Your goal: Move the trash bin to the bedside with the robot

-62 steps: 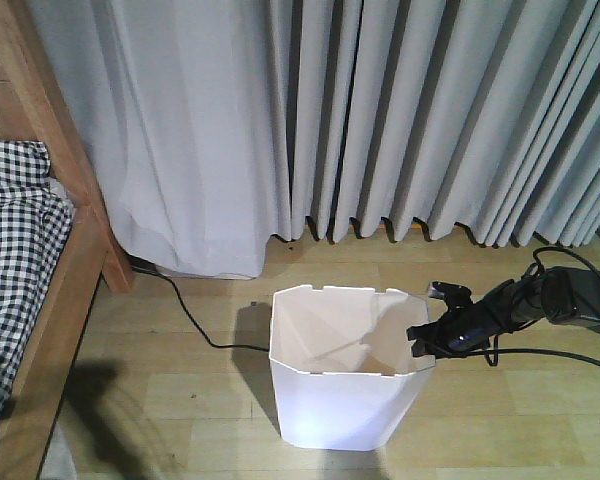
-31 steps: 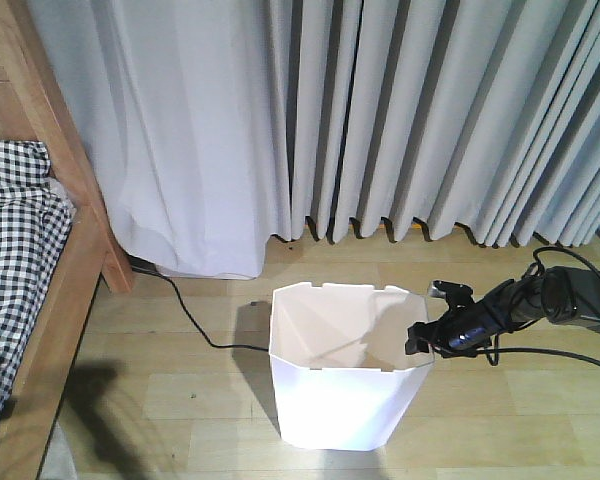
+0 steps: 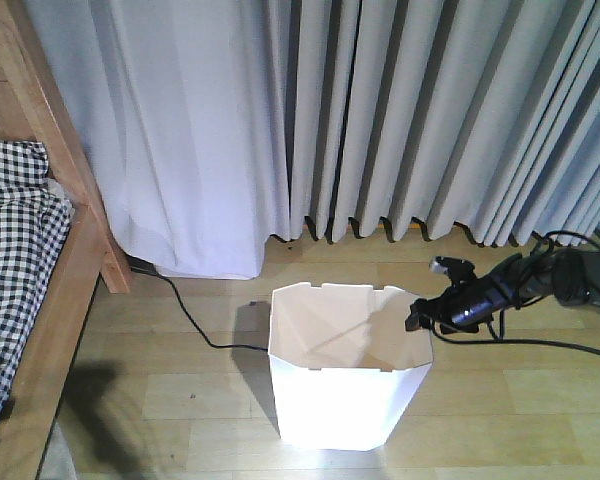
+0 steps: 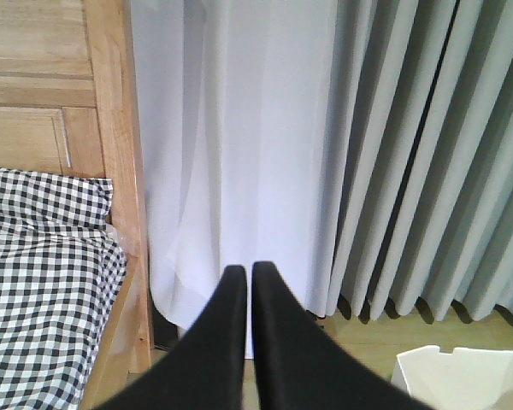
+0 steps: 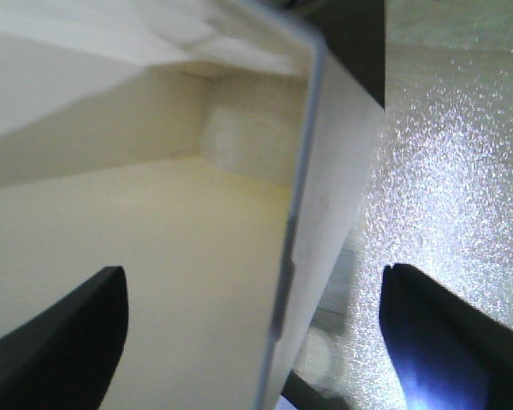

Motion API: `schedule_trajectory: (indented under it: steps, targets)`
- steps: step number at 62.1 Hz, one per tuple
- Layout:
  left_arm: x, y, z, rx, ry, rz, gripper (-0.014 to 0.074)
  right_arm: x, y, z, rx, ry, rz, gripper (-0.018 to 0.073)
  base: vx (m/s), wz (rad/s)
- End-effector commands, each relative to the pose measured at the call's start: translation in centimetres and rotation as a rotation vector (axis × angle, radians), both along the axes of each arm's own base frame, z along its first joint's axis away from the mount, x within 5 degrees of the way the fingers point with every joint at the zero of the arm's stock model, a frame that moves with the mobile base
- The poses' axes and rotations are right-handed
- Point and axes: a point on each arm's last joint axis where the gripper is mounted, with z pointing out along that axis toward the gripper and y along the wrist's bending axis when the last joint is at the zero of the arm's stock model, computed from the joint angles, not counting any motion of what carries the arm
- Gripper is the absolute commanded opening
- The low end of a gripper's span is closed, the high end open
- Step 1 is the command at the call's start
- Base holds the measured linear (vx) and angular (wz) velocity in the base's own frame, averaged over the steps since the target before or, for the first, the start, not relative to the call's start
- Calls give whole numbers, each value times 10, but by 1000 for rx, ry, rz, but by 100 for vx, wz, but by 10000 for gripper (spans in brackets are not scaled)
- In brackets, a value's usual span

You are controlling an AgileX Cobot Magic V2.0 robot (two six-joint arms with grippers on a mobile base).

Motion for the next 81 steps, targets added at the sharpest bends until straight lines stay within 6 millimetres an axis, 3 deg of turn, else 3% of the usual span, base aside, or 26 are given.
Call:
schedule_trajectory:
  steps: [1, 15, 25, 47, 61, 70, 81]
  targets:
    - [0, 0, 3, -10, -71, 4, -6, 17, -7, 45, -11, -64, -5, 581, 0, 0]
    - [0, 0, 3, -10, -71, 4, -6, -18, -17, 93, -216, -137, -79, 581, 0, 0]
    - [0, 0, 3, -10, -71, 4, -6, -44, -18, 142, -295, -190, 34, 581, 0, 0]
    - [0, 0, 3, -10, -71, 4, -6, -87, -8, 304, -314, -453, 42, 581, 0, 0]
    - [0, 0, 3, -10, -71, 4, -6, -138, 5, 403, -301, -701, 37, 581, 0, 0]
    - [0, 0, 3, -10, -71, 4, -6, -179, 12, 443, -308, -843, -4, 581, 0, 0]
    - [0, 0, 3, -10, -71, 4, -6, -230, 19, 468, -304, -985, -73, 581, 0, 0]
